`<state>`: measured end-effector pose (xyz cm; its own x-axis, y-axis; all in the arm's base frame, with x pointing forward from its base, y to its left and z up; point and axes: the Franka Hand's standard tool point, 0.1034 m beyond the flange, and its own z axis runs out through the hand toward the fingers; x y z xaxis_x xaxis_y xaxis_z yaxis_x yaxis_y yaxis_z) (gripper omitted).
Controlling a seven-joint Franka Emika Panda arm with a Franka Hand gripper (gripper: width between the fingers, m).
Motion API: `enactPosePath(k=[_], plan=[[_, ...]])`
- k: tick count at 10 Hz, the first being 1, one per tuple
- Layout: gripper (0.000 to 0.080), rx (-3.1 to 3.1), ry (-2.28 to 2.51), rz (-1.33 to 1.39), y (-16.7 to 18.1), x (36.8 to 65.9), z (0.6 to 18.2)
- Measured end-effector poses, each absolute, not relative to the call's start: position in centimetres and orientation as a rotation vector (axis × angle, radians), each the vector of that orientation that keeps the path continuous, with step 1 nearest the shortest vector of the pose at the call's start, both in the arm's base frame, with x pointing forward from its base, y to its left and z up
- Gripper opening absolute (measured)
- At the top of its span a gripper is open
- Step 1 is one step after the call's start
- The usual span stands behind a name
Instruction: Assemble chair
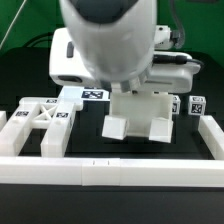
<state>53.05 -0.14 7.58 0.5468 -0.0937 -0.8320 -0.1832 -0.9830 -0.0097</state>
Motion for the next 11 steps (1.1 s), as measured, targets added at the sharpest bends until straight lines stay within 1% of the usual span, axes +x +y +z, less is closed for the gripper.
enactPosePath(k=[2,3,4,5,6,7,9,11], plan=[[0.0251,-2.65,0.259,1.503,-0.5,53.1,6.9],[0.0283,-2.659,0.264,1.495,-0.6,53.2,6.7],[0.0418,-2.661,0.273,1.496,-0.6,53.2,6.6],[0.0418,-2.661,0.281,1.499,-0.7,53.2,6.6],[0.0584,-2.66,0.289,1.501,-0.9,53.2,6.5],[0.063,-2.656,0.299,1.504,-1.3,53.1,6.2],[0.0646,-2.653,0.319,1.495,-2.3,53.4,5.9],[0.0649,-2.64,0.34,1.497,-3.3,53.5,5.9]])
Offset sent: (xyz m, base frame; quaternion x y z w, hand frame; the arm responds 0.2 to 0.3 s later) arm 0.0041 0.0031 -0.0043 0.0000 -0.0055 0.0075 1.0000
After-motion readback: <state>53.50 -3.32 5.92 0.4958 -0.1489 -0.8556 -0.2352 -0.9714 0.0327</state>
